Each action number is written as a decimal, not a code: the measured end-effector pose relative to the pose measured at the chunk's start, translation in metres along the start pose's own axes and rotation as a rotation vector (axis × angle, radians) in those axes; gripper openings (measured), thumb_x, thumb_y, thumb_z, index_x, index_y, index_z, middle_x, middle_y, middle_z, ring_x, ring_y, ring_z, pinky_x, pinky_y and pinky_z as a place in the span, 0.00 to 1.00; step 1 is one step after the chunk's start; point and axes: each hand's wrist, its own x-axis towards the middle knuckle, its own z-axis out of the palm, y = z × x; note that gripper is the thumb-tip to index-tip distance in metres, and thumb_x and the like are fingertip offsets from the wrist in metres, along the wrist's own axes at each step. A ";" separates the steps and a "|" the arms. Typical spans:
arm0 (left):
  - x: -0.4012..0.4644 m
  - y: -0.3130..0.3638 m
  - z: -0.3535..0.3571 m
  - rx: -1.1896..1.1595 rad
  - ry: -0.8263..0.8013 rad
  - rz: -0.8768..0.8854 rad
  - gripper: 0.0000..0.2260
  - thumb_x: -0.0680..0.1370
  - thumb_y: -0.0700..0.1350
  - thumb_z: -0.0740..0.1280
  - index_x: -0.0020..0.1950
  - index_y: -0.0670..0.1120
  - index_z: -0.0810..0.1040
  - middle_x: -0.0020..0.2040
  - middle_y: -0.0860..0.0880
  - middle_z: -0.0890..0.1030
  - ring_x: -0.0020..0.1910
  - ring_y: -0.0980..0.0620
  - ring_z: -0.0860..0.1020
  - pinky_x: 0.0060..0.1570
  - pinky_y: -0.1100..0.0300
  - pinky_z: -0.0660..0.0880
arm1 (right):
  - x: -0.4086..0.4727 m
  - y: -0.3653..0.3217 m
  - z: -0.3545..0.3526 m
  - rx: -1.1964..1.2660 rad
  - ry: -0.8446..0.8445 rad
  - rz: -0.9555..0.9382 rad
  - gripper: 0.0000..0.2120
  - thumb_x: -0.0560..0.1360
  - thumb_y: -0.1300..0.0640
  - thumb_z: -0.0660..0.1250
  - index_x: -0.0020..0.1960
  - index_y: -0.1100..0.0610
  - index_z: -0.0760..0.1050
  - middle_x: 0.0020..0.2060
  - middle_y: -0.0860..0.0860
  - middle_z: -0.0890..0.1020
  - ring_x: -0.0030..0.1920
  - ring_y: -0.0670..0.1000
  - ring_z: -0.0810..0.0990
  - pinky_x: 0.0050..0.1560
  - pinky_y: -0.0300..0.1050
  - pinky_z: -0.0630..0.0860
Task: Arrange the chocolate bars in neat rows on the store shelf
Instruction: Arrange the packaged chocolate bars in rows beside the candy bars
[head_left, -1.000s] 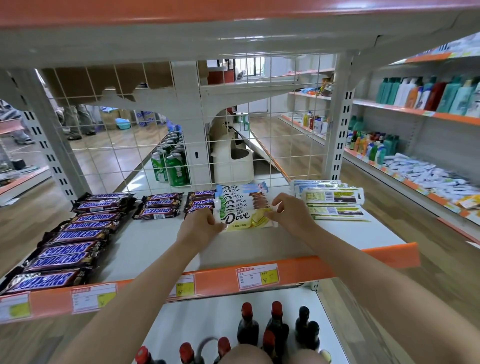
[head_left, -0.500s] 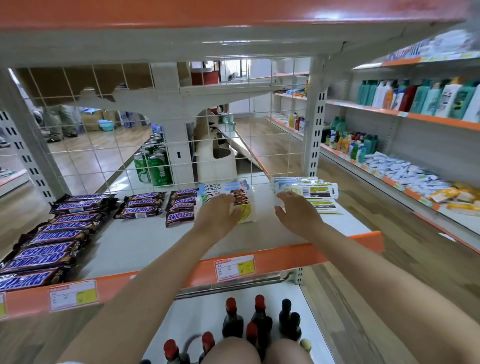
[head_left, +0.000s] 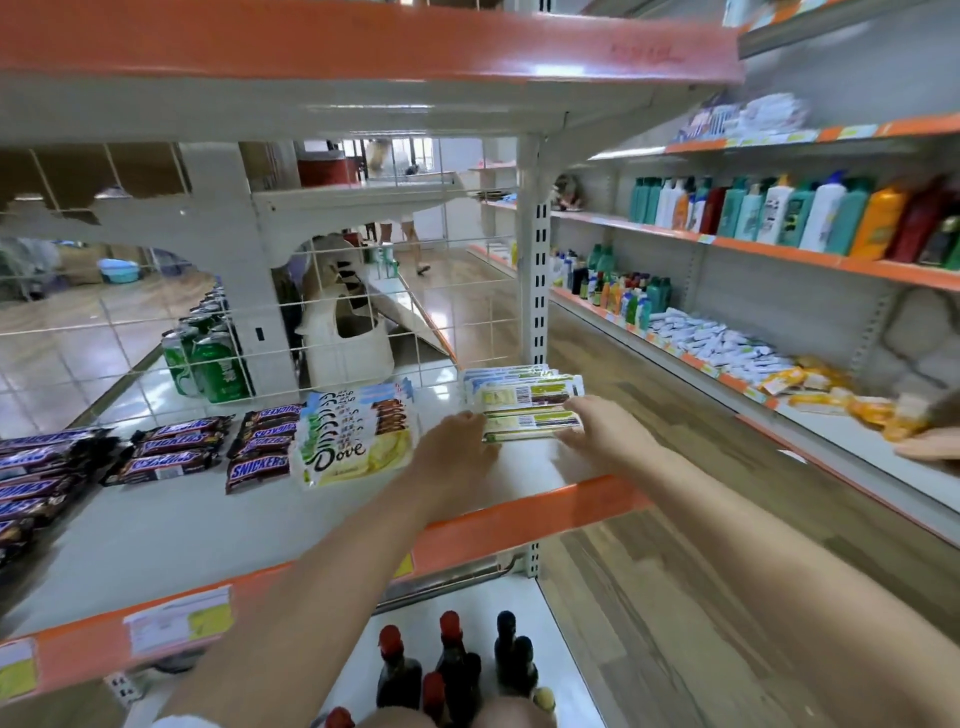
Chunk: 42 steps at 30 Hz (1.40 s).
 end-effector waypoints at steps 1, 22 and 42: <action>0.001 0.001 0.000 -0.002 -0.001 -0.001 0.17 0.80 0.48 0.57 0.67 0.44 0.69 0.64 0.45 0.73 0.62 0.46 0.72 0.55 0.56 0.69 | 0.002 0.003 -0.001 -0.001 -0.023 -0.009 0.17 0.76 0.51 0.64 0.61 0.59 0.73 0.59 0.55 0.77 0.59 0.55 0.74 0.57 0.51 0.72; 0.006 -0.014 -0.005 0.011 -0.018 -0.025 0.19 0.80 0.49 0.58 0.69 0.43 0.67 0.62 0.45 0.74 0.61 0.47 0.73 0.56 0.56 0.70 | 0.045 0.009 0.019 0.102 -0.126 -0.116 0.09 0.74 0.49 0.68 0.47 0.55 0.75 0.45 0.50 0.73 0.48 0.53 0.73 0.44 0.42 0.65; -0.039 -0.048 -0.038 0.139 0.222 -0.063 0.29 0.79 0.50 0.62 0.76 0.41 0.54 0.75 0.44 0.58 0.74 0.48 0.55 0.72 0.59 0.52 | -0.005 -0.075 0.006 -0.031 0.441 -0.544 0.21 0.67 0.57 0.76 0.56 0.65 0.77 0.50 0.61 0.80 0.50 0.63 0.80 0.42 0.54 0.81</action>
